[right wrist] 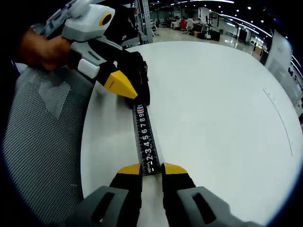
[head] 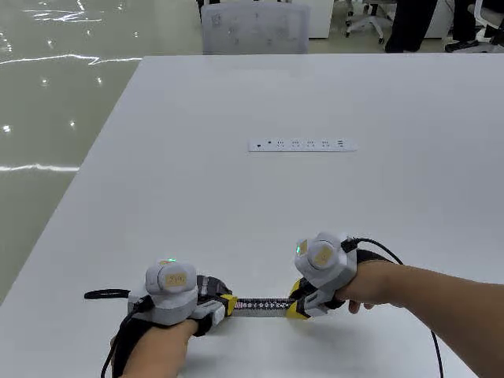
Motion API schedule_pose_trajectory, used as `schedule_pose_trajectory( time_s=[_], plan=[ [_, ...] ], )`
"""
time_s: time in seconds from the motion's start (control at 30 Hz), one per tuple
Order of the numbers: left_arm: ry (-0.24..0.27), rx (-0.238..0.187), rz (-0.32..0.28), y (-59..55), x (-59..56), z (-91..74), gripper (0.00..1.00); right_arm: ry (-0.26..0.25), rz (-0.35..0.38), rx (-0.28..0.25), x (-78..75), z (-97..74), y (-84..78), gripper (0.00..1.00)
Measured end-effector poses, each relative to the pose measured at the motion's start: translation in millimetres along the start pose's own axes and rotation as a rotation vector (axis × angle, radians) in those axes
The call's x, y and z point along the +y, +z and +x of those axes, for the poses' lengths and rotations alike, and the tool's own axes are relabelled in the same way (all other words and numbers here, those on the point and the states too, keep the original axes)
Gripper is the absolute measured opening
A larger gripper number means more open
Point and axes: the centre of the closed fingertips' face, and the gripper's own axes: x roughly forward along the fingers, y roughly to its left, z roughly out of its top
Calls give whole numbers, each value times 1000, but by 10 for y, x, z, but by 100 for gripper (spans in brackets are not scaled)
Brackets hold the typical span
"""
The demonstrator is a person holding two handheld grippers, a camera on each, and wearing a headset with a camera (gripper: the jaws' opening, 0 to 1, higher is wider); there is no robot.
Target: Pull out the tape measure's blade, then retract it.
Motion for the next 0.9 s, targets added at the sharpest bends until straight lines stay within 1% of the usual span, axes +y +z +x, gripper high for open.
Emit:
schedule_pose_trajectory(
  time_s=[0.23, 0.4, 0.67, 0.9],
  plan=[
    [1, -1, 0, 1, -7, -3, 60, -1, -5, 1, 13, 18, 29, 14],
    [1, -2, -1, 0, -10, -4, 60, -6, -9, -11, 7, 31, 50, 14],
    [1, 0, 1, 0, -13, -6, 60, -5, -11, -17, 8, 63, 105, 14],
    [2, -2, -1, 0, -14, -6, 60, -6, 1, -22, 4, 105, 139, 14]
  ],
)
